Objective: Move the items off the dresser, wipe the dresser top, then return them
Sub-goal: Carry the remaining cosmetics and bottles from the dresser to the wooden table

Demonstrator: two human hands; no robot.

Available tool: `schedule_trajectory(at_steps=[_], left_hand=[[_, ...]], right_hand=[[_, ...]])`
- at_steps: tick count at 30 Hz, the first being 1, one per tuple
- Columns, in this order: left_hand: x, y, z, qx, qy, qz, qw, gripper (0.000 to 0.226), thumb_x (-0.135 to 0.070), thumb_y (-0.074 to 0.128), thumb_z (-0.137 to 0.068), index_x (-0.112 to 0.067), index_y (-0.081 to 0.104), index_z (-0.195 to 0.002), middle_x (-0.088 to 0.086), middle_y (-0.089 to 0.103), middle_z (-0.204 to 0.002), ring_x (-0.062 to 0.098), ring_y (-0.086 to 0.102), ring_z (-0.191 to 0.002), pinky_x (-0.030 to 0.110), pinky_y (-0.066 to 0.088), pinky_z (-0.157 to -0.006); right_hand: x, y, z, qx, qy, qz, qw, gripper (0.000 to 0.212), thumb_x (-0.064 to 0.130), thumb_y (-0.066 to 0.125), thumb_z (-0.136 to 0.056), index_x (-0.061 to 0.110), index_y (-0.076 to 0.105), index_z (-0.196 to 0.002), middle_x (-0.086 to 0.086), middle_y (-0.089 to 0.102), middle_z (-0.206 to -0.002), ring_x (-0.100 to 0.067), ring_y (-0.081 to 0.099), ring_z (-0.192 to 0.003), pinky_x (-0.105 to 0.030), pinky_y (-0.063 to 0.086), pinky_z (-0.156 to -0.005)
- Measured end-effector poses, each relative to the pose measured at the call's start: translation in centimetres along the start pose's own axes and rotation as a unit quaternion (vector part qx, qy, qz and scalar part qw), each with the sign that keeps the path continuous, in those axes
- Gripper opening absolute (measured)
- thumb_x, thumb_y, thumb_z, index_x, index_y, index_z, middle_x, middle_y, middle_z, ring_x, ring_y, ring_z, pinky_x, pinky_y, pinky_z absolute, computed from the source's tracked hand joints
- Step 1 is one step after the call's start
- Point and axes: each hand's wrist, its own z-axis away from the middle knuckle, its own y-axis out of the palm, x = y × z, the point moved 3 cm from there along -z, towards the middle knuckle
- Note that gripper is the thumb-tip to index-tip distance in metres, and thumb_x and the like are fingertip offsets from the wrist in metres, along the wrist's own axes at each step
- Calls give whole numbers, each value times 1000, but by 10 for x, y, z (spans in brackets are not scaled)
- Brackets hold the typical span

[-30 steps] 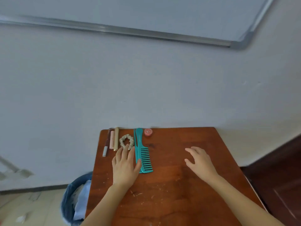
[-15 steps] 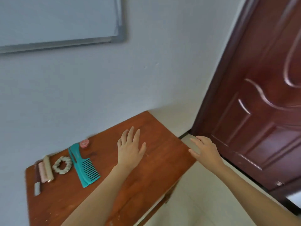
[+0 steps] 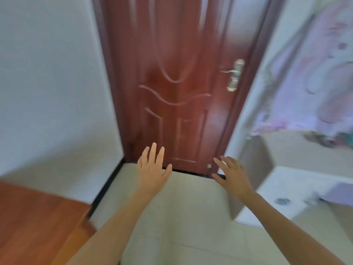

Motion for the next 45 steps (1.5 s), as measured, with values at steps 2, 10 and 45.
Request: schedule_trajectory(at_steps=[2,10,45], left_hand=[[-59,24,-21,16,57,39,997,59,-44,38,-76,-8,61,-117,18,57,-126,40,55,-112,53,48,-83],[-243,85,-54,64,226,142,961,67,-49,30,-78,-7,54,-126,19,46,-138,41,42,-126,53,39,-96],[-574,302,-215,204,264,92,938,59,-35,40,-94,-18,17,-145,5,7,-156,25,6,-142,39,18,-113]], right_hand=[[-53,-18,25,6,57,26,998,45,43,48,-73,17,61,-107,-12,70,-101,-32,67,-91,-43,55,-64],[-196,-78,130,-72,268,41,960,47,37,58,-76,9,63,-114,-16,65,-113,-39,60,-105,-50,51,-79],[-571,-81,70,-3,374,-10,927,52,32,51,-91,18,35,-139,-6,37,-144,-22,29,-135,-36,30,-106]])
